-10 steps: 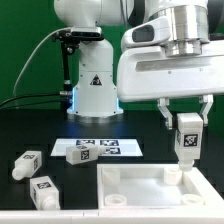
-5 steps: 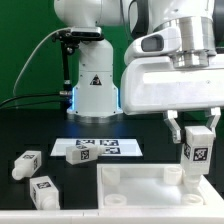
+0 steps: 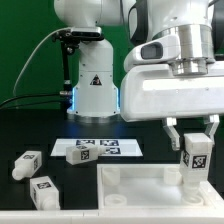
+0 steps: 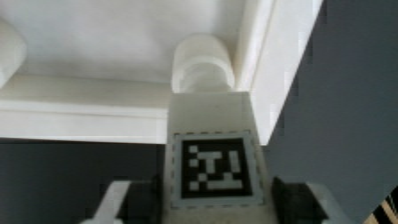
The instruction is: Assemble square table
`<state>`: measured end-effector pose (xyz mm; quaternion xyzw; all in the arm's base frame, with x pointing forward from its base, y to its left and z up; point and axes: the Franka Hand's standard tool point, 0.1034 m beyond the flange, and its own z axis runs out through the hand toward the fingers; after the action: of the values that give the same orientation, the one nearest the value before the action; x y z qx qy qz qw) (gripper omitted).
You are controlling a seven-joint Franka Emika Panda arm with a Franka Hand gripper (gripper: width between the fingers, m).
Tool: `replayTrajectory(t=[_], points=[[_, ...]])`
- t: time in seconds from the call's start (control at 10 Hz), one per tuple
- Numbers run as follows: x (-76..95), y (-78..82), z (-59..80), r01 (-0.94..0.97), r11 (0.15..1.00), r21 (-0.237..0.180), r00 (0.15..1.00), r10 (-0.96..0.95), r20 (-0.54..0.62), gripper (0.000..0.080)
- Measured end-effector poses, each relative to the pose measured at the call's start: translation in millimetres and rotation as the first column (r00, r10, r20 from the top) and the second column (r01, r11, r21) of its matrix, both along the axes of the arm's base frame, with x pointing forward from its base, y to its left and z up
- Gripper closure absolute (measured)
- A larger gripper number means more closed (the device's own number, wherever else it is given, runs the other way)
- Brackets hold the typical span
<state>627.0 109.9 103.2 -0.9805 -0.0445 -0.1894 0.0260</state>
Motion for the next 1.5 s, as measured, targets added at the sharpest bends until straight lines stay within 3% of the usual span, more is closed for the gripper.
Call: replayTrajectory(t=[0.7, 1.2, 1.4, 1.5], points=[[-0.8, 1.0, -23.7, -0.004, 1.000, -0.007, 1.000, 0.004, 0.000, 0.0515], [-5.8, 2.0, -27.1, -0.005, 1.000, -0.007, 0.997, 0.006, 0.080, 0.0515], [-0.6, 0.1, -21.0, -0.003, 1.000, -0.010, 1.000, 0.003, 0.006, 0.0265], [4.0, -0.7, -17.9, 0.000, 1.000, -0.012, 0.999, 0.000, -0.038, 0.0265]])
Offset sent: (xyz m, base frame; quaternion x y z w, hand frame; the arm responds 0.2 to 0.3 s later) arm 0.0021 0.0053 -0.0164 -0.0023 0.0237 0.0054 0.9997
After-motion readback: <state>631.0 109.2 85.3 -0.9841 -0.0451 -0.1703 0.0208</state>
